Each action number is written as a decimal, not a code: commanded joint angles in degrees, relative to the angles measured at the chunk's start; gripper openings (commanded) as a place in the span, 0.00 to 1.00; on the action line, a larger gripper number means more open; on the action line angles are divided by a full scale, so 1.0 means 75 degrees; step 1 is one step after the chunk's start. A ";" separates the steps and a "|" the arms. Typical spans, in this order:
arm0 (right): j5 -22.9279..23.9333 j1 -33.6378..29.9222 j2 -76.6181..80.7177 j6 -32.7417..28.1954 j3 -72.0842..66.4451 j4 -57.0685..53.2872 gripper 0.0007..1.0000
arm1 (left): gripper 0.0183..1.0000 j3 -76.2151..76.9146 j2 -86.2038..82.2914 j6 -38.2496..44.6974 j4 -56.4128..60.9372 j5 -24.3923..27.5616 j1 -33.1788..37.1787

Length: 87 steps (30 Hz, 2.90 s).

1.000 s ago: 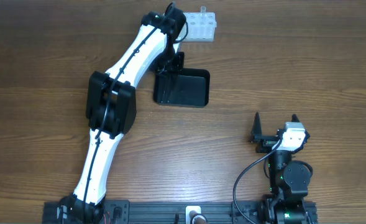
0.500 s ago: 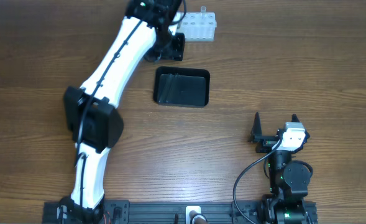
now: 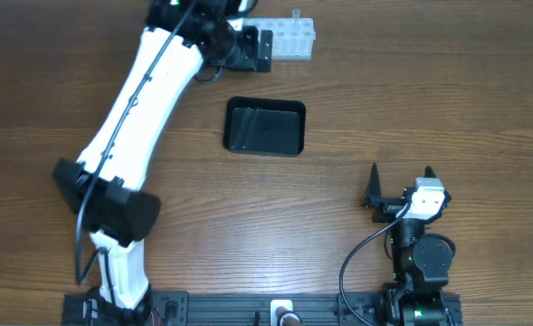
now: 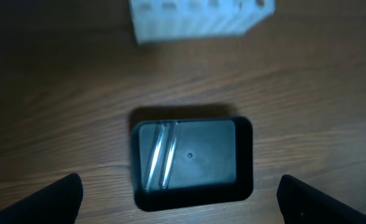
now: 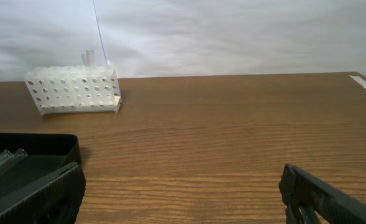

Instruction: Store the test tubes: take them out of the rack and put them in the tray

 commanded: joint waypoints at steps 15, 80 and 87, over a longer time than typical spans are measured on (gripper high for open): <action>-0.0035 0.0041 -0.0076 0.0073 -0.0041 -0.0026 0.99 | 1.00 -0.4217 -0.3914 -0.0163 0.1795 -0.0874 0.0047; -0.0035 0.0041 -0.0076 0.0073 -0.0041 -0.0026 0.99 | 1.00 -1.7244 -1.5673 0.1367 0.9387 0.0067 0.3765; -0.0035 0.0041 -0.0076 0.0073 -0.0041 -0.0026 0.99 | 1.00 -1.7244 -1.5673 0.1824 0.9396 0.0073 0.3745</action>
